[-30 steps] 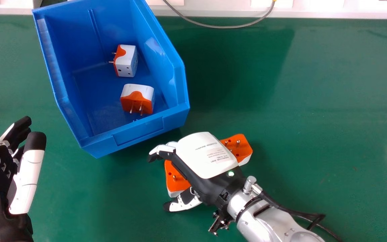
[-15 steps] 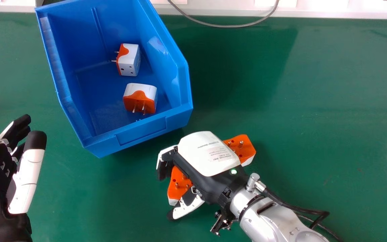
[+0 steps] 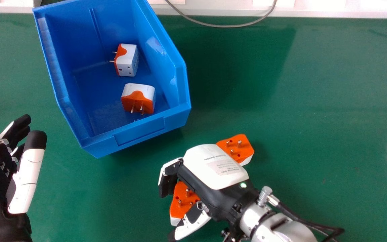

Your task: Pick all objects and put in blue box

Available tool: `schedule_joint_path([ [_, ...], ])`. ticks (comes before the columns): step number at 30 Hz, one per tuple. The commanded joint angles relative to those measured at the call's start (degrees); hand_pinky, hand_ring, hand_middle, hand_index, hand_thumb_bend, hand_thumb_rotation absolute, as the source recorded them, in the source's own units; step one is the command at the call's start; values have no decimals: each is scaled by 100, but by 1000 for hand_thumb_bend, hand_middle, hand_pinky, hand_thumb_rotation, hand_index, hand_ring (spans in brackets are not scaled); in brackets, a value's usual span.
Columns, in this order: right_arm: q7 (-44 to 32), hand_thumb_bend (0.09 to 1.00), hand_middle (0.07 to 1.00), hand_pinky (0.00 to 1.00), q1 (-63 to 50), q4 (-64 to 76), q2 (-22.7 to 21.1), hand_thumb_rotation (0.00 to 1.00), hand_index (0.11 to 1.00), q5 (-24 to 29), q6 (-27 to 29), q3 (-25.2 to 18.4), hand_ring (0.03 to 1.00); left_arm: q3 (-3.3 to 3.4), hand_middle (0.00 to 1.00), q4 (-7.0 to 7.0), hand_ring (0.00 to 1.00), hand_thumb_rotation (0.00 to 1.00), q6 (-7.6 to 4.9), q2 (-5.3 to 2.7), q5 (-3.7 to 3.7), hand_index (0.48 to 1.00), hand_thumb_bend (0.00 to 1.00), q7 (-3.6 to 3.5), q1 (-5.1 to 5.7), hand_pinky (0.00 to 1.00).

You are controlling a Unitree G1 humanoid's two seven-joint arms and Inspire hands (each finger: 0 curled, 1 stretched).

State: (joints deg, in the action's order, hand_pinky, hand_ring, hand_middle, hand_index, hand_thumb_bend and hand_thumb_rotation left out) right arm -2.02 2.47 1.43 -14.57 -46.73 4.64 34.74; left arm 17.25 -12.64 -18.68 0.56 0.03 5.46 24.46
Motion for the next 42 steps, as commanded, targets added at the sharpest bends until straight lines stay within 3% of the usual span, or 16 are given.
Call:
schedule_joint_path([
  [1,-36,503,506,324,-98,497,-35,0,535,184,157,-136,407,32,816,-169,827,766,-29,11,7,820,976,17,41,783],
  [5,-195,506,489,334,-218,1114,-55,1,519,456,288,-278,414,14,816,-173,827,767,-18,-4,-2,820,980,29,27,783],
  [7,-289,505,461,281,-221,1439,-21,2,528,658,359,-359,357,9,816,-179,827,767,-7,-7,-4,820,980,33,17,784],
  [10,-345,504,456,271,-117,1689,87,2,530,894,469,-436,345,4,816,-187,827,767,11,-8,-12,820,980,39,6,784],
  [12,-312,509,464,147,57,1736,216,1,501,1063,625,-492,208,5,816,-172,827,767,25,0,-21,820,980,46,-21,784],
  [17,128,511,466,110,692,1232,526,0,493,1092,1223,-562,168,14,816,-110,827,767,17,13,-29,820,980,55,-64,784],
  [18,245,499,307,69,869,1053,594,67,482,1058,1356,-571,124,9,816,-110,827,766,20,12,-42,820,977,62,-70,784],
  [20,433,490,194,42,1226,683,724,114,475,997,1582,-579,94,7,816,-94,827,765,19,15,-57,820,971,71,-85,784],
  [23,583,486,171,39,1664,217,873,130,477,887,1707,-556,87,14,816,-61,827,764,5,26,-40,820,967,70,-98,784],
  [33,1161,484,303,144,3397,-1557,1367,142,476,237,1549,-568,215,18,816,-29,827,766,9,28,34,820,976,41,-110,785],
  [38,1556,485,309,152,4220,-2637,1527,140,474,34,1386,-553,220,-44,816,-44,827,766,-20,40,-217,820,975,111,-84,786],
  [42,1836,484,262,116,4750,-3417,1643,143,471,-73,1243,-535,176,-63,816,-33,827,770,-40,84,-411,820,954,118,-66,786],
])
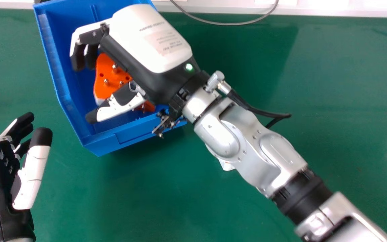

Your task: Pick all objects and put in blue box

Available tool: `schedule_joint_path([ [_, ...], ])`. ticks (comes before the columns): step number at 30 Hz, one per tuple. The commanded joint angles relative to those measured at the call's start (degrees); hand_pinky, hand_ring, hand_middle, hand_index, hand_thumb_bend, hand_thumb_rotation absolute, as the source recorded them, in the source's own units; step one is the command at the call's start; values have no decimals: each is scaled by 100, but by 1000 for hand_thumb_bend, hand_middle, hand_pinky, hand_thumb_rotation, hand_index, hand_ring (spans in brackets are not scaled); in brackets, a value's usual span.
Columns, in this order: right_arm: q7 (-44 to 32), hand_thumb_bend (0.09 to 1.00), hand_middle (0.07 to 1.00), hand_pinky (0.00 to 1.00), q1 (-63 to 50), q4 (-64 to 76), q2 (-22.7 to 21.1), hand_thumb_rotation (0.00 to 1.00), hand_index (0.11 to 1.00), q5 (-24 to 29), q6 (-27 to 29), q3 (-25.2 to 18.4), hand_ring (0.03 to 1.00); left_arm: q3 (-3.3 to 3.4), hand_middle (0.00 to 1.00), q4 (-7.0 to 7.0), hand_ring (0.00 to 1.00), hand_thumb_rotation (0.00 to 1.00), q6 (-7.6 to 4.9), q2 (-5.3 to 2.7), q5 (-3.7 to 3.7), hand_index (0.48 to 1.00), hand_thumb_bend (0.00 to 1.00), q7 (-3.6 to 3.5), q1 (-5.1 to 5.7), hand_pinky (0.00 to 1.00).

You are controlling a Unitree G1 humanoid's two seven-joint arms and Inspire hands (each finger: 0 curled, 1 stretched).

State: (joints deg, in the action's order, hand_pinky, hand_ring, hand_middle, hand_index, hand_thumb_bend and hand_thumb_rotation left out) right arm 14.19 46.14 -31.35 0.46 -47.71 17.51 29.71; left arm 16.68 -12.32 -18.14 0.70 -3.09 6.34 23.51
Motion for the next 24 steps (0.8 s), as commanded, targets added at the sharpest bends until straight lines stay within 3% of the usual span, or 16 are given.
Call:
schedule_joint_path([
  [1,269,483,259,114,477,-294,172,145,470,28,-50,-30,175,-10,816,-63,827,772,-92,77,-128,820,941,27,32,786],
  [5,435,482,226,94,899,-1003,367,146,470,124,-74,-24,150,-29,816,-72,827,774,-90,102,-223,820,926,19,45,786],
  [8,461,482,172,60,1211,-1513,544,146,469,165,-241,-42,106,-64,817,-89,827,776,-105,108,-246,823,923,3,59,785],
  [12,509,483,165,50,1525,-2046,747,146,469,196,-462,-52,95,-104,819,-95,831,777,-136,108,-235,829,924,-30,69,785],
  [13,543,483,218,91,1593,-2171,792,146,469,187,-517,-42,137,-114,819,-84,834,777,-150,103,-225,831,922,-36,66,785],
  [15,625,484,225,106,1680,-2342,847,148,469,174,-570,-19,150,-127,817,-69,834,776,-161,99,-209,832,921,-40,59,785],
  [18,834,486,192,85,1755,-2524,907,148,469,101,-635,61,127,-150,817,-47,833,773,-175,92,-183,832,922,-42,45,785],
  [24,1018,487,195,92,1749,-2695,823,149,469,-24,-439,310,135,-205,818,-62,834,767,-202,68,-104,833,927,-60,62,789],
])
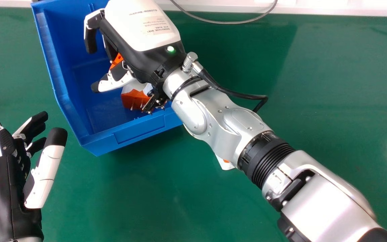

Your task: Pick all objects and put in blue box

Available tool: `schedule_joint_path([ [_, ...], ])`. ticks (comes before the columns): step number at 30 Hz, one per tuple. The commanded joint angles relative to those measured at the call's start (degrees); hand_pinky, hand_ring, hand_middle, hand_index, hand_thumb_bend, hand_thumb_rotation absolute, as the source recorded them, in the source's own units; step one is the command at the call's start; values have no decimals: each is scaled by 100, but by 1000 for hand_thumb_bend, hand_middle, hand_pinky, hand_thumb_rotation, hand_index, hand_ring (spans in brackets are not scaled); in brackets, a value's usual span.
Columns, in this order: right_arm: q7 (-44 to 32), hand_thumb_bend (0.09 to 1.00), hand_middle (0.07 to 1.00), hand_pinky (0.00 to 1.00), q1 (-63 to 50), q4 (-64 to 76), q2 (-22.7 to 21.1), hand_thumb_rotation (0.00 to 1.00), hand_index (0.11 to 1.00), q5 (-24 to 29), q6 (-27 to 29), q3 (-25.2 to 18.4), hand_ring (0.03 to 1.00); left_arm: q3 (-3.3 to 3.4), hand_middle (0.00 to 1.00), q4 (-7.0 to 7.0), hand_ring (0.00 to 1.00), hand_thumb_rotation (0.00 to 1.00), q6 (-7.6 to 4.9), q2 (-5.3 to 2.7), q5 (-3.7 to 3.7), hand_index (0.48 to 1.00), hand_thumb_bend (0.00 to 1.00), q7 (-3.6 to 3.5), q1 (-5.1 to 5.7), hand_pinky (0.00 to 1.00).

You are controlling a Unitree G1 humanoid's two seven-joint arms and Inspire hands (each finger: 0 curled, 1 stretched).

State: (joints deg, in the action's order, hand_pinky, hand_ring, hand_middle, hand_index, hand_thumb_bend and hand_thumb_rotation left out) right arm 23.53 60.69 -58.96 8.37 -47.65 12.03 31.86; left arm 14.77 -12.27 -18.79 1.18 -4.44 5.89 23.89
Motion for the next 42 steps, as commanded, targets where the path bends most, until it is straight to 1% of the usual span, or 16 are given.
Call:
schedule_joint_path([
  [1,49,487,195,92,301,79,0,149,469,-56,97,140,135,-18,818,-71,834,767,-138,17,36,833,927,-15,24,789],
  [3,-20,487,195,92,319,106,-40,149,469,-95,12,223,135,-18,818,-61,834,767,-142,14,54,833,927,-21,15,789],
  [4,-43,530,450,310,322,128,-51,338,603,-109,-42,261,393,-19,820,-60,836,763,-143,10,60,834,930,-25,13,794],
  [5,-54,530,450,310,327,138,-57,338,603,-110,-80,291,393,-17,820,-55,836,763,-142,11,66,834,930,-29,8,794],
  [6,-62,546,553,400,322,163,-65,427,661,-120,-129,320,496,-18,821,-55,836,761,-146,7,74,834,932,-32,8,796],
  [7,-66,575,711,561,315,184,-74,579,760,-137,-174,345,665,-19,822,-55,838,759,-150,5,79,835,933,-34,7,799],
  [9,-76,596,815,688,287,243,-97,698,836,-181,-258,380,786,-22,823,-53,838,757,-155,2,80,836,933,-33,4,801],
  [11,-62,625,940,887,255,312,-116,876,947,-201,-329,409,930,-30,823,-67,839,755,-151,-4,70,837,933,-28,5,803],
  [12,-44,625,940,887,243,329,-118,876,947,-206,-357,419,930,-30,823,-63,839,755,-151,-4,68,837,933,-26,-2,803],
  [13,-25,632,970,942,229,346,-121,921,973,-212,-381,428,965,-30,823,-57,839,754,-155,-3,68,838,932,-26,-8,804],
  [16,34,639,995,991,177,404,-146,960,996,-217,-433,451,995,-32,823,-29,839,753,-175,-3,68,838,928,-25,-20,804],
  [26,105,614,1000,1000,94,548,-152,987,1000,-236,-582,500,1000,-30,823,41,839,751,-231,8,76,838,922,-29,-41,805],
  [32,104,635,1000,1000,-9,722,-210,1000,1000,-250,-627,518,1000,-27,822,56,839,751,-238,9,64,838,920,-21,-44,805],
  [35,25,641,1000,1000,-181,1036,-307,1000,1000,-241,-659,504,1000,-31,821,61,838,750,-238,4,51,837,920,-10,-50,799],
  [39,-102,641,1000,1000,-896,2072,-639,1000,1000,-110,-500,405,1000,-33,821,72,838,750,-250,-3,35,837,920,8,-57,798],
  [42,-160,595,1000,1000,-1476,2753,-848,1000,1000,61,-310,297,1000,-37,821,98,838,750,-255,-4,22,837,920,26,-81,795],
])
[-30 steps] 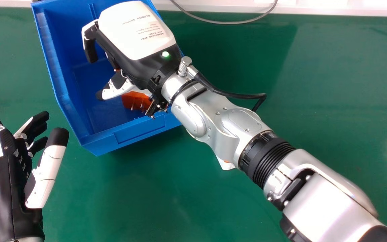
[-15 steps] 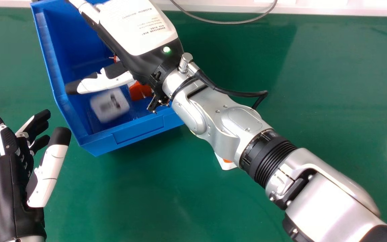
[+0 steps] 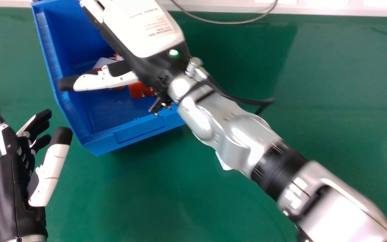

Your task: Pick all objects and put in blue box

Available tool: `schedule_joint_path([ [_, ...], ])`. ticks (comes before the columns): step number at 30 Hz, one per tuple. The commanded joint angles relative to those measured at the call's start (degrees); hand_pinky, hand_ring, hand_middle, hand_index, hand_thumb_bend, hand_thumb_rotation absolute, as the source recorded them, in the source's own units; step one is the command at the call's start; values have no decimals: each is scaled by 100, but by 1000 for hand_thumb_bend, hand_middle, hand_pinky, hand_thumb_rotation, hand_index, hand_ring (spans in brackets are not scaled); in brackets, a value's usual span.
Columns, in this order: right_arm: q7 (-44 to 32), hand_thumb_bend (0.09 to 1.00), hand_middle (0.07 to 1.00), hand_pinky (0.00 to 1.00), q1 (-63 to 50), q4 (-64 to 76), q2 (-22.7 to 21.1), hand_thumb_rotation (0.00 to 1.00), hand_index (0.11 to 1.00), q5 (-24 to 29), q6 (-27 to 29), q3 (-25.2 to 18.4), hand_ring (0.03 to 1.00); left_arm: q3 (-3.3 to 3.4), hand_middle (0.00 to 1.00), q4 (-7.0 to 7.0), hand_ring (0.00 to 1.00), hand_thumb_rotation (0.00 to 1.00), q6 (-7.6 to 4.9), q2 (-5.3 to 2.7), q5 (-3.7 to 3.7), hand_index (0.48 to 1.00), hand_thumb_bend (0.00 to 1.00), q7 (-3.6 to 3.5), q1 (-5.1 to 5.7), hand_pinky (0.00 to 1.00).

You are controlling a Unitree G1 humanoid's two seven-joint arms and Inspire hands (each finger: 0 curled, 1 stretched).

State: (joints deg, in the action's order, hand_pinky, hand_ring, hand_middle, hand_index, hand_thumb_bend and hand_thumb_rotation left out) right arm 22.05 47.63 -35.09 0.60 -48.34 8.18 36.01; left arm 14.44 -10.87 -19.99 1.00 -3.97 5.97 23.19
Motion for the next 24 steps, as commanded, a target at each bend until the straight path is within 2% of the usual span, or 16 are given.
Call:
schedule_joint_path([
  [1,-26,595,1000,1000,-378,595,-138,1000,1000,172,136,-149,1000,-10,821,-35,838,750,-137,15,-34,837,920,29,-18,795],
  [5,-109,540,1000,1000,-1347,1676,-400,1000,1000,292,308,-226,1000,-9,821,-2,838,749,-133,35,-60,837,920,61,-59,782],
  [13,-476,500,1000,1000,-3282,3949,-834,1000,1000,351,335,-360,1000,39,822,78,842,752,-155,62,-89,837,925,82,-82,772],
  [18,-249,510,1000,1000,-4766,4888,-1359,1000,1000,309,679,-671,1000,30,821,114,841,751,-259,36,-132,836,929,115,-42,771],
  [24,205,537,1000,1000,-5951,5332,-1631,1000,1000,-165,620,-1195,1000,8,822,314,841,744,-514,58,-183,837,918,159,-89,783],
])
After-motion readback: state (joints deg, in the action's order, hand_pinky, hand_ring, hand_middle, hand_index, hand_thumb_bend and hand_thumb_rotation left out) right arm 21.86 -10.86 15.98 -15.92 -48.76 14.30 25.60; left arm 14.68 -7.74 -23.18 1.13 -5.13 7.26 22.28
